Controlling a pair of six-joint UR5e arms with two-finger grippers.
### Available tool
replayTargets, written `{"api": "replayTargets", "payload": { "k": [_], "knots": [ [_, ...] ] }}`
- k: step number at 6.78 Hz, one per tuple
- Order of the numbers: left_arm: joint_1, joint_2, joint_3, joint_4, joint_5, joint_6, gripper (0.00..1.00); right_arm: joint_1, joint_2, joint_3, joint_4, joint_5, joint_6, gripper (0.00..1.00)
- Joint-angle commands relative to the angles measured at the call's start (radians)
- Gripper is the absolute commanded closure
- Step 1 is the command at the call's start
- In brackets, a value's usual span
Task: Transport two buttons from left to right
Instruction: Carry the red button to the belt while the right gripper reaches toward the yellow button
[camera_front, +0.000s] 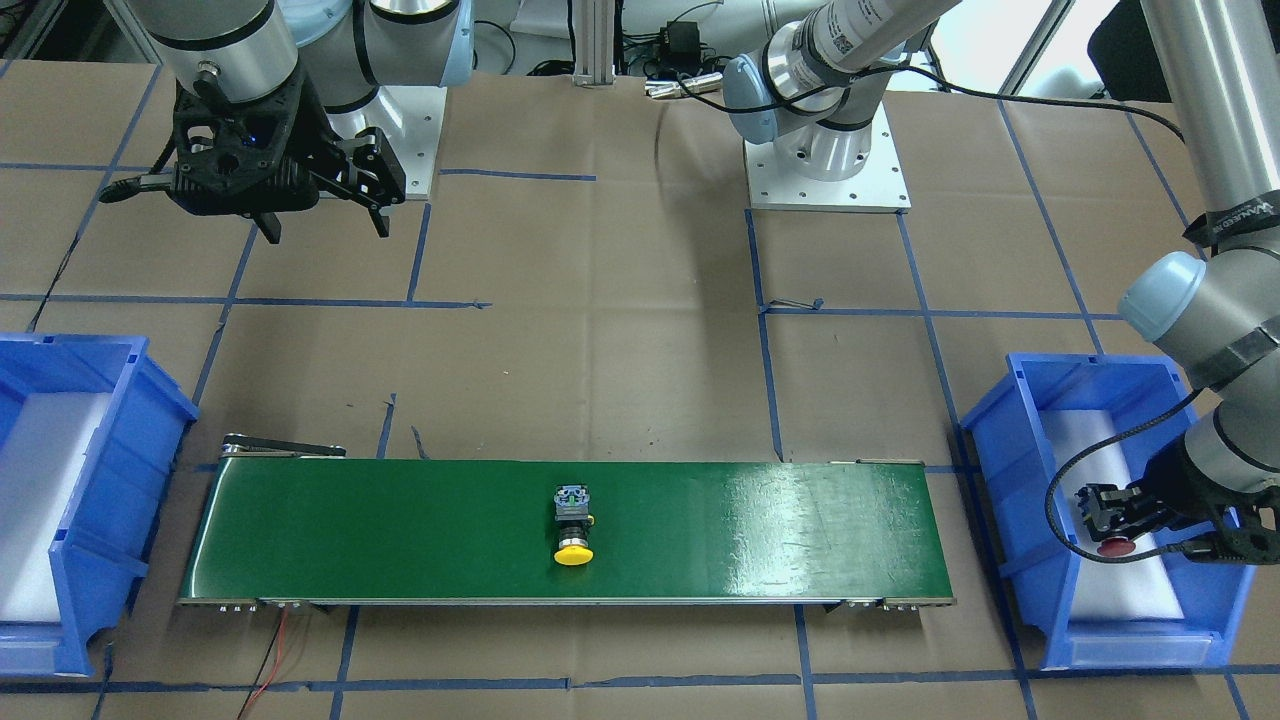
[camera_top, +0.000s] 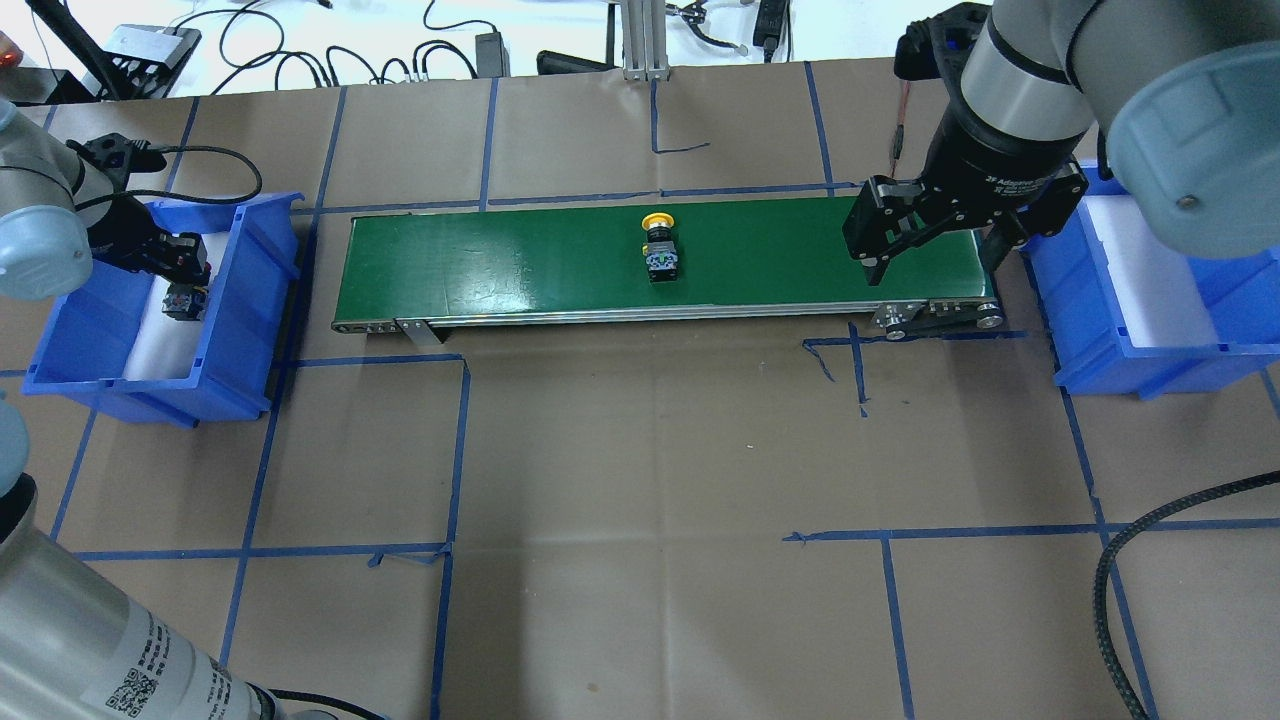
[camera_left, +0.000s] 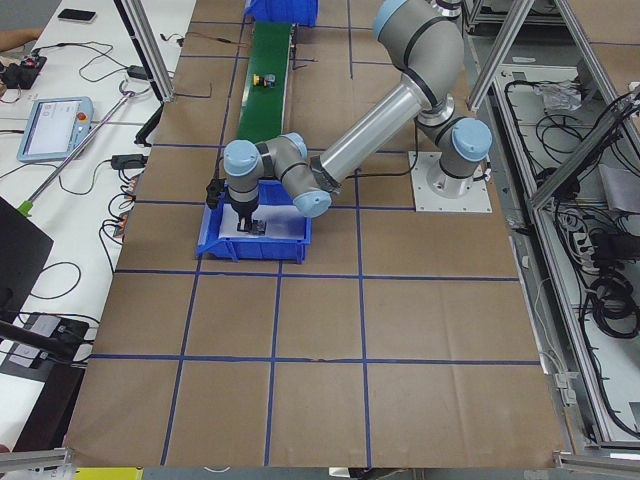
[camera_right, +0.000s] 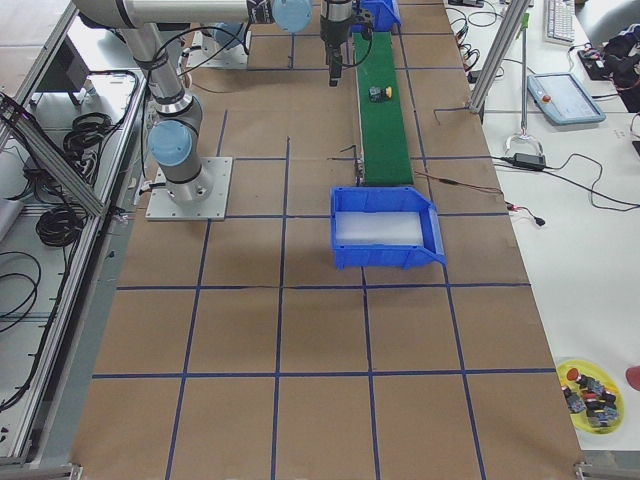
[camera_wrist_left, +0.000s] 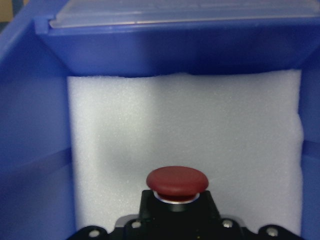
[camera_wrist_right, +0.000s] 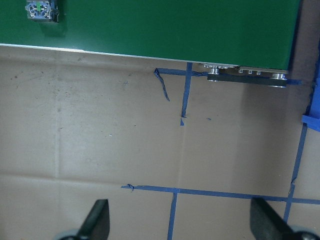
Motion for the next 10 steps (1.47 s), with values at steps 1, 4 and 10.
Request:
{"api": "replayTargets", "payload": {
  "k": [1, 4, 10],
  "knots": [
    [-0.004, 0.047, 0.043, -0.084, 0.002, 0.001, 0.90, 0.000, 0.022, 0.000, -0.028, 0.005, 0.000, 0.00],
    [-0.004, 0.130, 0.171, -0.369, 0.010, 0.004, 0.90, -0.003, 0.163, -0.016, -0.172, 0.008, 0.000, 0.00],
    [-0.187, 0.178, 0.194, -0.413, 0.019, -0.221, 0.89, -0.005, 0.264, -0.082, -0.274, 0.008, 0.000, 0.00]
  ]
}}
